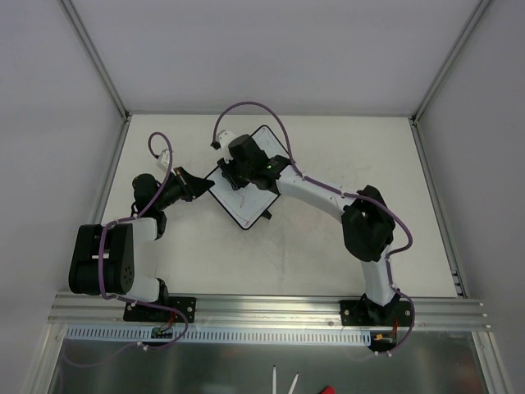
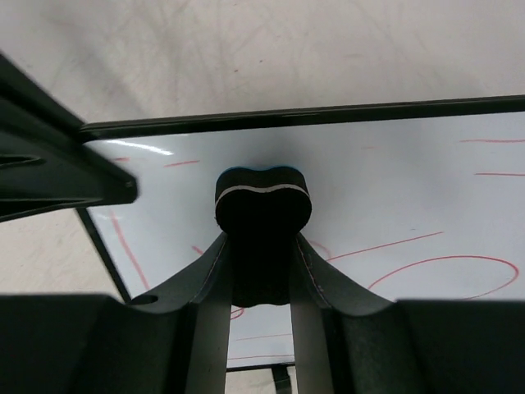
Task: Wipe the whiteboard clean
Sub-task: Hold the whiteboard at the whiteboard stand.
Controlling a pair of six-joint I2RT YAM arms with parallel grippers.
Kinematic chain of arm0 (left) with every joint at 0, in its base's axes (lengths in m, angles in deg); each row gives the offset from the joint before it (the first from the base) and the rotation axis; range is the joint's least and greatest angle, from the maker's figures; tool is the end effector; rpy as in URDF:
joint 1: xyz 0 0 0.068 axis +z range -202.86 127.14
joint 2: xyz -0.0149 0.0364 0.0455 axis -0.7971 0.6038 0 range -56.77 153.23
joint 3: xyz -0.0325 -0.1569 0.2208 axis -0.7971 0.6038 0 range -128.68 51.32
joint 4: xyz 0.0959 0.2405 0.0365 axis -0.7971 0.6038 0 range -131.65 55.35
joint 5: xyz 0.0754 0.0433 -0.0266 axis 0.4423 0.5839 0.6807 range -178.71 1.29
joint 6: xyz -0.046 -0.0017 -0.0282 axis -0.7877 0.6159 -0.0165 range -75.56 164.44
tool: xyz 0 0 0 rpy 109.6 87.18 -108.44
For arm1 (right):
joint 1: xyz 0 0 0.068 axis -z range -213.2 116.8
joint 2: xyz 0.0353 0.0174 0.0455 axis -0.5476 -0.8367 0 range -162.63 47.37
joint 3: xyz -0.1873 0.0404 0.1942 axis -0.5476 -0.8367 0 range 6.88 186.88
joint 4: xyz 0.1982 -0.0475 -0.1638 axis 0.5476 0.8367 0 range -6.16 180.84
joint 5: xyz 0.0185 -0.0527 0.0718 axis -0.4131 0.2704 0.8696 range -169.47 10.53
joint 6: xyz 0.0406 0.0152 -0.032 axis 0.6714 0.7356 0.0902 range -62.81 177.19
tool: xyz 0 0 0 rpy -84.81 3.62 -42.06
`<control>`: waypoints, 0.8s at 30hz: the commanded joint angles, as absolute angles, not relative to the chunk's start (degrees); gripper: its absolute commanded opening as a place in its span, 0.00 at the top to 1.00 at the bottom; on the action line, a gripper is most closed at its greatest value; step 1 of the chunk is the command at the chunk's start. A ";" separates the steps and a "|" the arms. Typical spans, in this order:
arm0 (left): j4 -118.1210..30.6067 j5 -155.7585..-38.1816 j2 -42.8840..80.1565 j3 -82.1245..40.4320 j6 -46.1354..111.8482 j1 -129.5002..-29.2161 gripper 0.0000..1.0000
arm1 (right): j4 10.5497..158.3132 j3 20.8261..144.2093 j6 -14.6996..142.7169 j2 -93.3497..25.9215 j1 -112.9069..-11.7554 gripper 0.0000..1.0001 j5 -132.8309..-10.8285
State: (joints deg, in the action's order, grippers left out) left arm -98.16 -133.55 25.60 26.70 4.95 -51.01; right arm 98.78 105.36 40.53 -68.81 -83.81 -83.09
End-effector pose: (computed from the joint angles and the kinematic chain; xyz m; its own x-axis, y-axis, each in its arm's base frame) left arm 0.2663 -0.0167 0.1978 -0.4502 -0.4656 -0.7619 0.5124 0.5641 -0.6475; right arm 0.3066 0.3697 0.2741 -0.1165 -0.5928 -0.7969 -0.8047 0.5266 -0.2742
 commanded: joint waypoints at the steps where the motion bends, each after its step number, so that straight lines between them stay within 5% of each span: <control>1: -100.19 -133.36 23.83 25.40 9.37 -51.19 1.00 | 100.53 104.09 40.06 -66.28 -86.99 1.00 -78.24; 24: -99.14 -133.36 22.60 25.48 9.81 -51.28 1.00 | 113.02 120.97 39.44 -72.69 -89.72 1.00 -84.83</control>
State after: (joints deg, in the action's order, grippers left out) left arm -97.77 -133.44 24.79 26.70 5.39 -51.01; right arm 111.36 117.93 40.18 -72.31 -89.58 -82.50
